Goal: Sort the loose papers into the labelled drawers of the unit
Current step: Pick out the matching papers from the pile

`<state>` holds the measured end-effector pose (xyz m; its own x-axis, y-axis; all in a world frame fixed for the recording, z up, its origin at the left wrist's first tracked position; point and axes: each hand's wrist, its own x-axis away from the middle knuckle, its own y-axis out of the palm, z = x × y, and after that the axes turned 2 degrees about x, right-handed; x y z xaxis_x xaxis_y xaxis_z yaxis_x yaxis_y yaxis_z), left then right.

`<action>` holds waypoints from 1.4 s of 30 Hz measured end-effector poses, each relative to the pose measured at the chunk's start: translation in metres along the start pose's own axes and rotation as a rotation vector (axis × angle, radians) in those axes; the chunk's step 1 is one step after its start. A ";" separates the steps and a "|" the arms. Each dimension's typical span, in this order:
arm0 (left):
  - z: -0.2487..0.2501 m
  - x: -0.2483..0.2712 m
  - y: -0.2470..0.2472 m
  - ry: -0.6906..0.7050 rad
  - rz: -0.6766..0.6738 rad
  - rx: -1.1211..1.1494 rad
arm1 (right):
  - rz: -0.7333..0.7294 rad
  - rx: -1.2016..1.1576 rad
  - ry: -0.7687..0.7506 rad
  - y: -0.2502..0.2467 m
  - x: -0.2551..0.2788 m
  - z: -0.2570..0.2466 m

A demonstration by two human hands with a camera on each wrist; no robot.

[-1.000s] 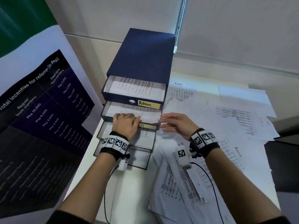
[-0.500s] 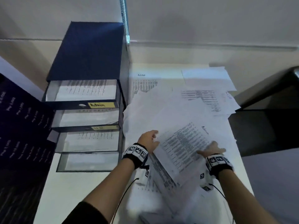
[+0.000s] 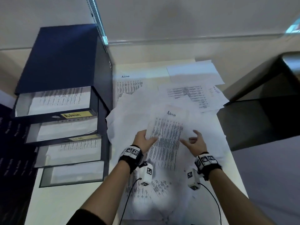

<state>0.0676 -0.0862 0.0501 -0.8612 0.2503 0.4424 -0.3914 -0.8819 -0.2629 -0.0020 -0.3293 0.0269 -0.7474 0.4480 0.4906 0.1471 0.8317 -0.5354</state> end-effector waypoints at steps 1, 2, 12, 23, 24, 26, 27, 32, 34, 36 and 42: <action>0.008 0.005 -0.008 0.018 0.014 0.082 | -0.028 -0.068 -0.021 -0.003 0.000 -0.008; 0.016 0.009 -0.016 0.034 0.033 0.146 | -0.071 -0.130 -0.053 -0.005 0.000 -0.017; 0.062 0.067 -0.125 0.198 0.411 0.385 | -0.171 -0.275 -0.478 0.012 0.052 -0.156; 0.037 0.205 -0.252 0.159 0.430 0.387 | -0.548 -0.239 -0.656 0.096 0.157 -0.237; 0.035 0.217 -0.261 0.167 0.454 0.422 | -0.554 -0.208 -0.675 0.108 0.164 -0.242; 0.033 0.236 -0.276 0.187 0.529 0.483 | -0.568 -0.231 -0.643 0.128 0.172 -0.254; 0.032 0.244 -0.283 0.192 0.550 0.501 | -0.585 -0.276 -0.597 0.136 0.175 -0.263; 0.023 0.264 -0.302 0.195 0.541 0.561 | -0.650 -0.290 -0.427 0.172 0.158 -0.312; 0.016 0.260 -0.307 0.168 0.566 0.518 | -0.598 -0.226 -0.411 0.185 0.138 -0.321; 0.010 0.250 -0.311 0.135 0.584 0.501 | -0.562 -0.226 -0.356 0.193 0.122 -0.321; 0.007 0.207 -0.322 0.170 0.702 0.546 | -0.747 -0.315 -0.293 0.158 0.156 -0.305</action>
<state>0.0172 0.2466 0.2323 -0.8970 -0.3994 0.1895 0.4132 -0.9098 0.0384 0.1024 -0.0285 0.2283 -0.8504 -0.3193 0.4181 -0.3092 0.9464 0.0938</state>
